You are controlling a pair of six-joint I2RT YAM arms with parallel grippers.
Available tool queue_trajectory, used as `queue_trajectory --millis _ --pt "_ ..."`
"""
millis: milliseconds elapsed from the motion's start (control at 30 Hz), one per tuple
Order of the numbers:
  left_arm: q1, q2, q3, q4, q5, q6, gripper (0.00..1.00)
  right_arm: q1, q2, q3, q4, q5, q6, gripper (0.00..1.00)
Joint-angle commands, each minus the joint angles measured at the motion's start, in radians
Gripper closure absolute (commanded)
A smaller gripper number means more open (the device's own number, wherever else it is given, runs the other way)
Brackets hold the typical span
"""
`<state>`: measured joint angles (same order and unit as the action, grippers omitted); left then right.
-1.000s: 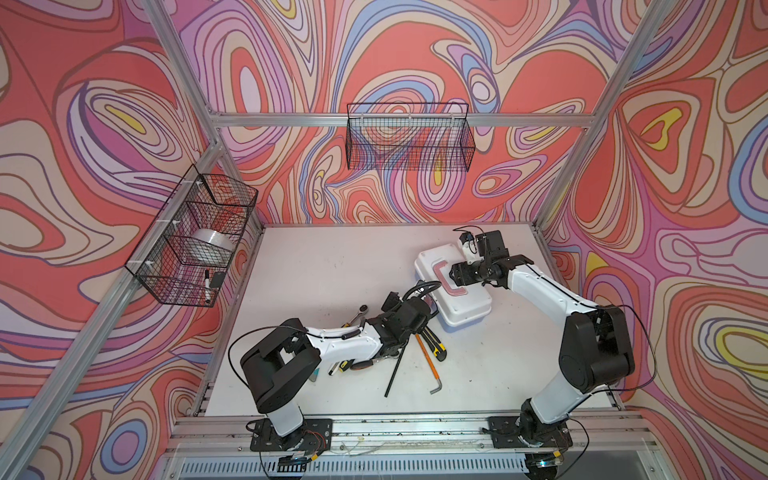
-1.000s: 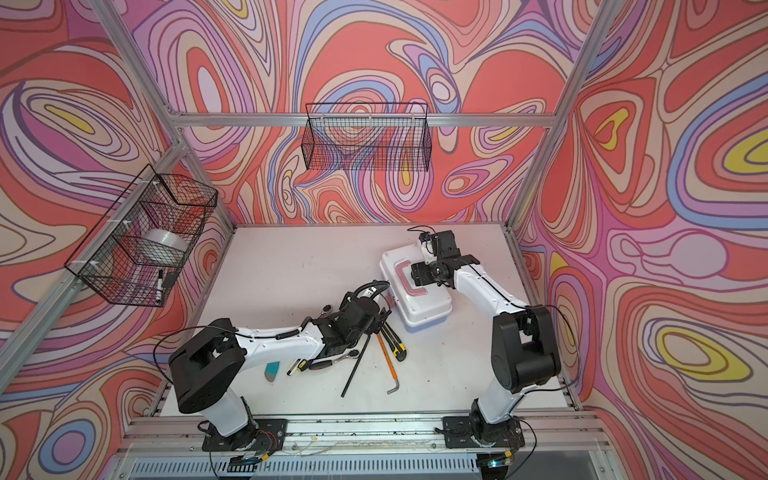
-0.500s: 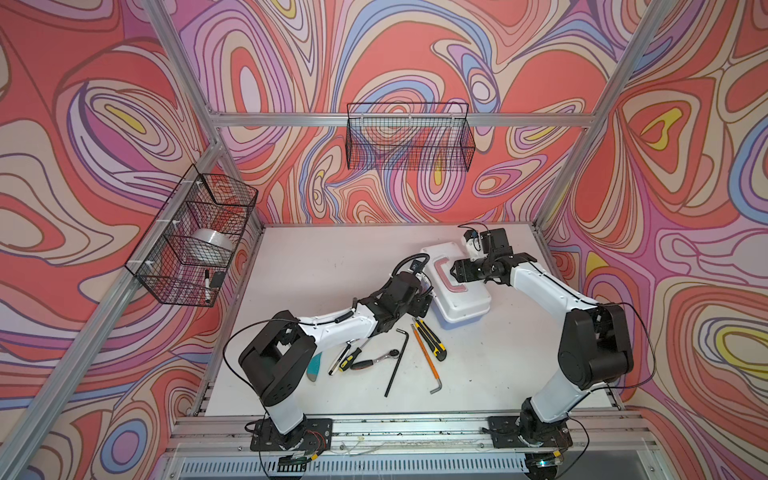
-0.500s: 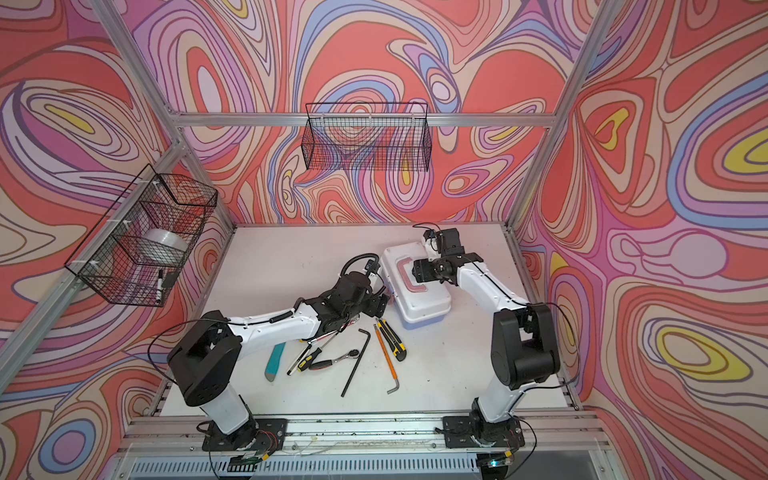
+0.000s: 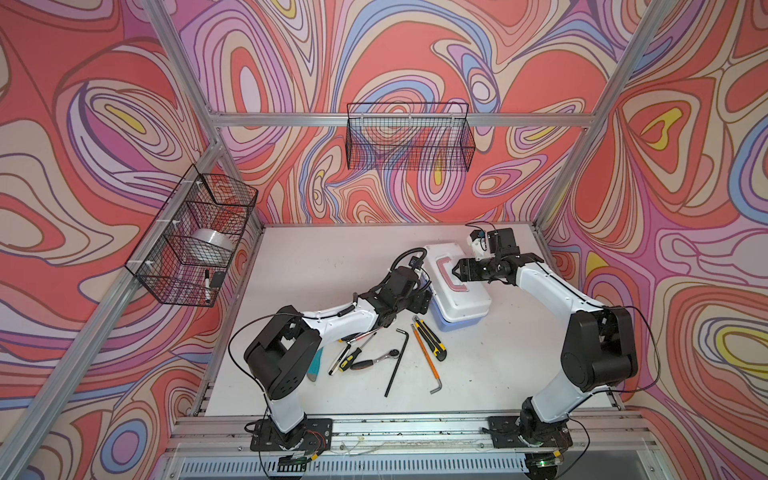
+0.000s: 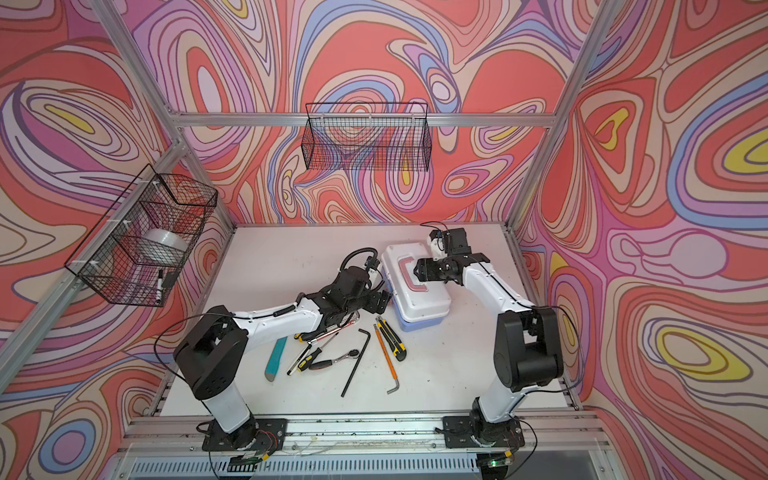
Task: Pack the tool kit
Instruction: 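Lift the white lid open with the right gripper while the left gripper steadies the box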
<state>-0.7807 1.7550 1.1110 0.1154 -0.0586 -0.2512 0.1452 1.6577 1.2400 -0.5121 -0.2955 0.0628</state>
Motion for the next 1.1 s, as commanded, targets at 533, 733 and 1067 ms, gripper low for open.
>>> queue_trajectory --millis 533,733,1067 --pt "0.057 -0.029 0.052 0.034 0.363 -0.188 0.08 -0.128 -0.057 -0.136 0.012 -0.355 0.141 0.43" --pt "0.063 -0.035 0.043 0.097 0.415 -0.262 0.09 -0.151 -0.065 -0.162 0.06 -0.418 0.167 0.42" --pt "0.096 -0.052 -0.01 0.168 0.46 -0.342 0.09 -0.247 -0.058 -0.22 0.168 -0.567 0.228 0.42"
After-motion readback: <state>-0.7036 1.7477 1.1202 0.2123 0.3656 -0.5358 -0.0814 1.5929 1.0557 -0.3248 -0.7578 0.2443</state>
